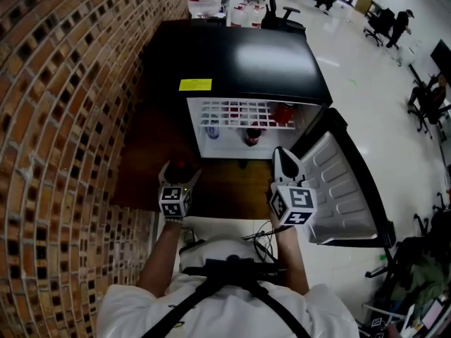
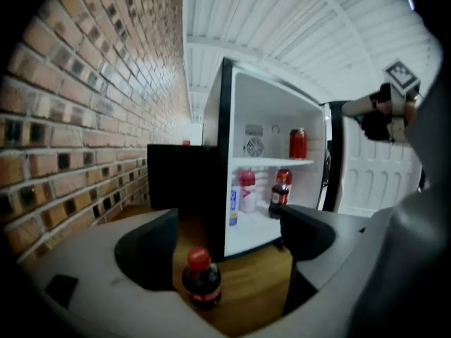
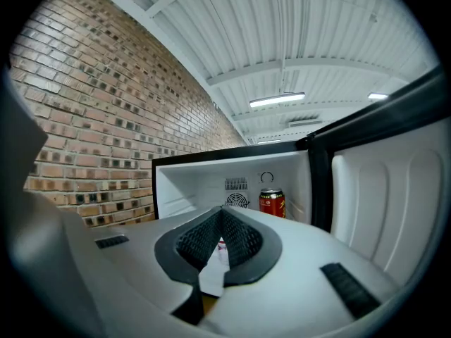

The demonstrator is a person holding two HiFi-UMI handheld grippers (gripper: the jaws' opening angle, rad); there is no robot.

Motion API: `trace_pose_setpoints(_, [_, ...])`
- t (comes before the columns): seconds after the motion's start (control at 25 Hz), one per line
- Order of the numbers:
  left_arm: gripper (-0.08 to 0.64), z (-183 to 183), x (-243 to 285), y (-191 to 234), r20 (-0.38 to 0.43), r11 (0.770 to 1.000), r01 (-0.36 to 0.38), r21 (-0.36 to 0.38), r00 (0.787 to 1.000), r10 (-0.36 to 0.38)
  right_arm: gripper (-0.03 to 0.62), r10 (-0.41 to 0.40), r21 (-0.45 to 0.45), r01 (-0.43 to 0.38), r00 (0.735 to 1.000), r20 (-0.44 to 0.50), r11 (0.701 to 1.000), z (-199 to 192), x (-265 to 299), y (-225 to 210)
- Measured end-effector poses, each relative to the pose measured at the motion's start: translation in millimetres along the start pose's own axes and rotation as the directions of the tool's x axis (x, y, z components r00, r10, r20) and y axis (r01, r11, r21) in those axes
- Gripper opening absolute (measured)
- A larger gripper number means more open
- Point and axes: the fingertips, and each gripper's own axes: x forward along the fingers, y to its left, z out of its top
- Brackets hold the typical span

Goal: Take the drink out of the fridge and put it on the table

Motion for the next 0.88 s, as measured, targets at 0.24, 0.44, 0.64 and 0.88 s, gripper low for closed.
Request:
trace_pose_setpoints(0.24, [0.365, 116.8, -23.0, -52.0, 0.139, 0.99, 0.09, 0.109, 0.985, -0.105, 0.015, -0.002, 0.007, 0.002, 1.0, 0.014, 1.0, 3.1, 0.6, -2.8])
trace_pose_setpoints(0.44, [0.028, 165.8, -34.5, -93.7, 0.218, 0.97, 0.127, 0.21, 0.96, -0.173, 0.015, -0.002, 0.021, 0.001, 1.0, 0.026, 1.0, 4.8, -1.9, -2.7])
trace_pose_setpoints(0.64, [0.005, 166.1, -20.8, -125.2, 0.188, 0.964, 0.231, 0.129, 0.949, -0.253, 0.015, -0.009, 0.018, 0.008, 0.999, 0.033, 1.0, 6.4, -4.0, -4.7])
trace_pose_setpoints(0.88, [0.005, 161.7, -11.8, -148.4, 0.181, 0.953, 0.296, 0.064, 0.936, -0.303, 0.015, -0.005, -0.01, 0.005, 1.0, -0.001, 1.0, 2.3, -3.5, -3.9])
